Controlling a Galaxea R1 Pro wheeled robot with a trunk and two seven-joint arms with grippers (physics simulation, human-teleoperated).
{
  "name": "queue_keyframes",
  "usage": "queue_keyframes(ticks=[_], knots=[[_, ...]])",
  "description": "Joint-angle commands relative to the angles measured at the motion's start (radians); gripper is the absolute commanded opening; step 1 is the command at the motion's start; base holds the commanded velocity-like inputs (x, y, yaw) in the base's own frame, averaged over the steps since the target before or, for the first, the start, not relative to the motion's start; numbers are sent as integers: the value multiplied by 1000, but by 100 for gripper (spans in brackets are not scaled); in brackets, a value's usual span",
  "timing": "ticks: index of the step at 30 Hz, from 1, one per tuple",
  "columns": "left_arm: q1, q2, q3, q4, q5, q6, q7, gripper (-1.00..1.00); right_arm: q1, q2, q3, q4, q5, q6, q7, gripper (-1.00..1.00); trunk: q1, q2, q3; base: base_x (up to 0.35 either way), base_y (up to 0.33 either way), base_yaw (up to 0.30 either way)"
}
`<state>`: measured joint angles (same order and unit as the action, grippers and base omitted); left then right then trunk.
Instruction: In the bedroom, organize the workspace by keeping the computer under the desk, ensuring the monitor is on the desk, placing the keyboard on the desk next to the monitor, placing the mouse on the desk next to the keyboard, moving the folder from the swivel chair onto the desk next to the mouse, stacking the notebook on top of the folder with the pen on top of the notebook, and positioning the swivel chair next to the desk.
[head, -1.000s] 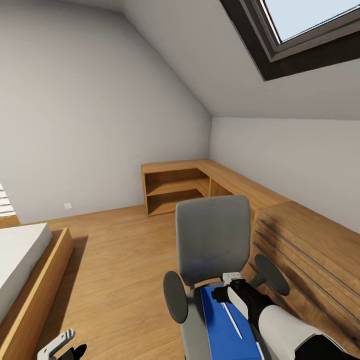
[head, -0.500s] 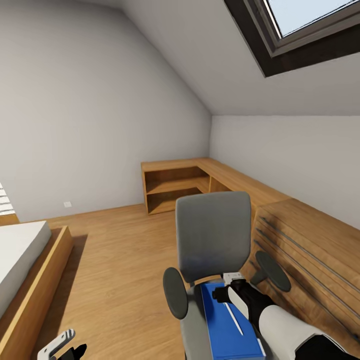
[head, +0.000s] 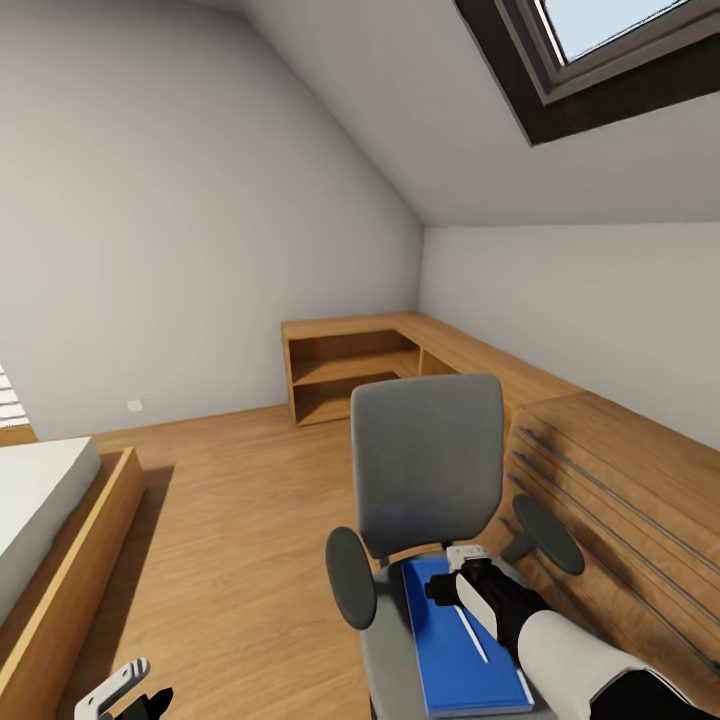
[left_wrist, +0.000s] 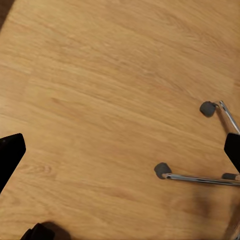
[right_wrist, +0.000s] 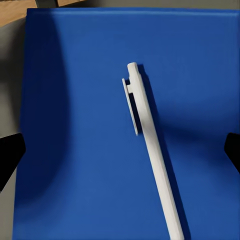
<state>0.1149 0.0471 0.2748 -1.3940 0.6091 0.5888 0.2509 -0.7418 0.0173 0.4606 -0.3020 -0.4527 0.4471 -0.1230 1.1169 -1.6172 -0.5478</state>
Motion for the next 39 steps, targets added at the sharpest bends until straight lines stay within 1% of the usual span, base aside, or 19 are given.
queue_keyframes(ticks=[1, 25, 28, 34, 39], knots=[[0, 0, 0, -2, 11, 3, 8, 100, -1, 0, 7, -2, -11, 4, -8, 100, 4, -8, -4, 0, 0, 0], [0, 0, 0, -2, 10, 2, 8, 100, -1, 0, 9, 4, -11, 5, -53, 100, 4, -8, -4, 0, 0, 0], [0, 0, 0, -2, 10, 2, 9, 100, -1, 1, 9, 8, -11, 5, -52, 100, 15, -29, -13, 0, 0, 0], [0, 0, 0, -2, 11, 2, 9, 100, -1, 1, 9, 10, -11, 5, -52, 100, 15, -29, -13, 0, 0, 0], [0, -1, 0, -1, 11, 2, 10, 100, -1, 0, 9, 10, -11, 5, -52, 100, 35, -64, -29, 0, 0, 0]])
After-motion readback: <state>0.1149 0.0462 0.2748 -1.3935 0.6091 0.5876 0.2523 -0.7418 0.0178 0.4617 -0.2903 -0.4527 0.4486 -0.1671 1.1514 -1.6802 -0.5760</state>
